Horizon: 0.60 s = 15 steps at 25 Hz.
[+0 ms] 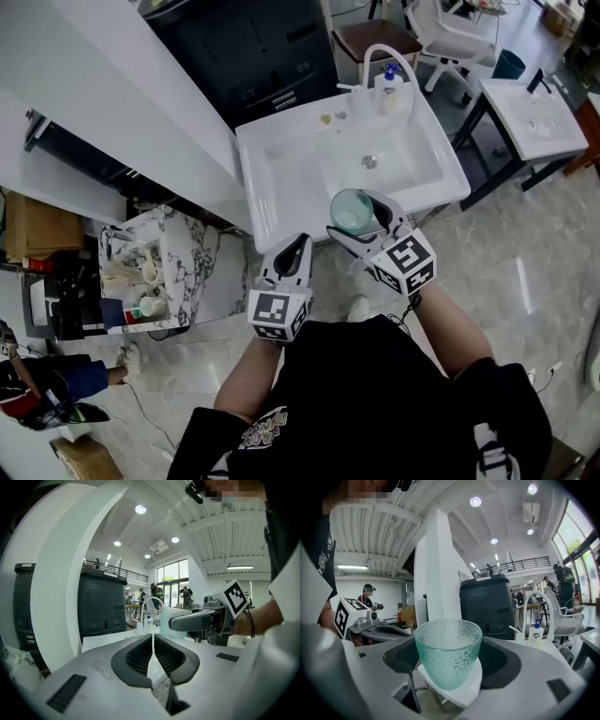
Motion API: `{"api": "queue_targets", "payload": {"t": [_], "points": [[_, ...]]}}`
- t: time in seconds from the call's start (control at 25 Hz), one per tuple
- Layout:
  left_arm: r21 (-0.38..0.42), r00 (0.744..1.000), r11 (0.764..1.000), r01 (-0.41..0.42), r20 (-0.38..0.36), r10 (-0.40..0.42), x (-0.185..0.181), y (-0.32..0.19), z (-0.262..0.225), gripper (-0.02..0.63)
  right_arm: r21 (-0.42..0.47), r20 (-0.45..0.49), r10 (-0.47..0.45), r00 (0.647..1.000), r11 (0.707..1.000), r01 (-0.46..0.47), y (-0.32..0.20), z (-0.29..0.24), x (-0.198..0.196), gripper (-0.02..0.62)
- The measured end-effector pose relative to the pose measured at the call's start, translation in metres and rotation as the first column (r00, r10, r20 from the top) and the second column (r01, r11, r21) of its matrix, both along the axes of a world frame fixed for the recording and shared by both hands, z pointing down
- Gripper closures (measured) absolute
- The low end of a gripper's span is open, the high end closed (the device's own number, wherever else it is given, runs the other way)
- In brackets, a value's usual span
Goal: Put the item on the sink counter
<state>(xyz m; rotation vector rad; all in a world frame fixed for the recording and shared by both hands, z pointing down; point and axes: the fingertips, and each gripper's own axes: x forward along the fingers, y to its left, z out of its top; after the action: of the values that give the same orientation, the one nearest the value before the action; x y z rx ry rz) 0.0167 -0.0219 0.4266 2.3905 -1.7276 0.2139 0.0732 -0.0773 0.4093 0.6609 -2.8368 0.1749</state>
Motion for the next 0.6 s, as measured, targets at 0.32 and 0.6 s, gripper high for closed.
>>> {"api": "queue_targets", "payload": {"t": [0.32, 0.6], "points": [[0.003, 1.0, 1.0, -0.003, -0.026, 0.003, 0.015, -0.014, 0.003, 0.58, -0.006, -0.017, 0.002, 1.0, 1.0, -0.002, -0.015, -0.001, 0.014, 0.17], [0.004, 0.999, 1.0, 0.002, -0.045, -0.001, 0.008, -0.033, 0.009, 0.58, -0.005, -0.02, 0.007, 1.0, 1.0, -0.007, -0.034, 0.002, 0.004, 0.169]]}}
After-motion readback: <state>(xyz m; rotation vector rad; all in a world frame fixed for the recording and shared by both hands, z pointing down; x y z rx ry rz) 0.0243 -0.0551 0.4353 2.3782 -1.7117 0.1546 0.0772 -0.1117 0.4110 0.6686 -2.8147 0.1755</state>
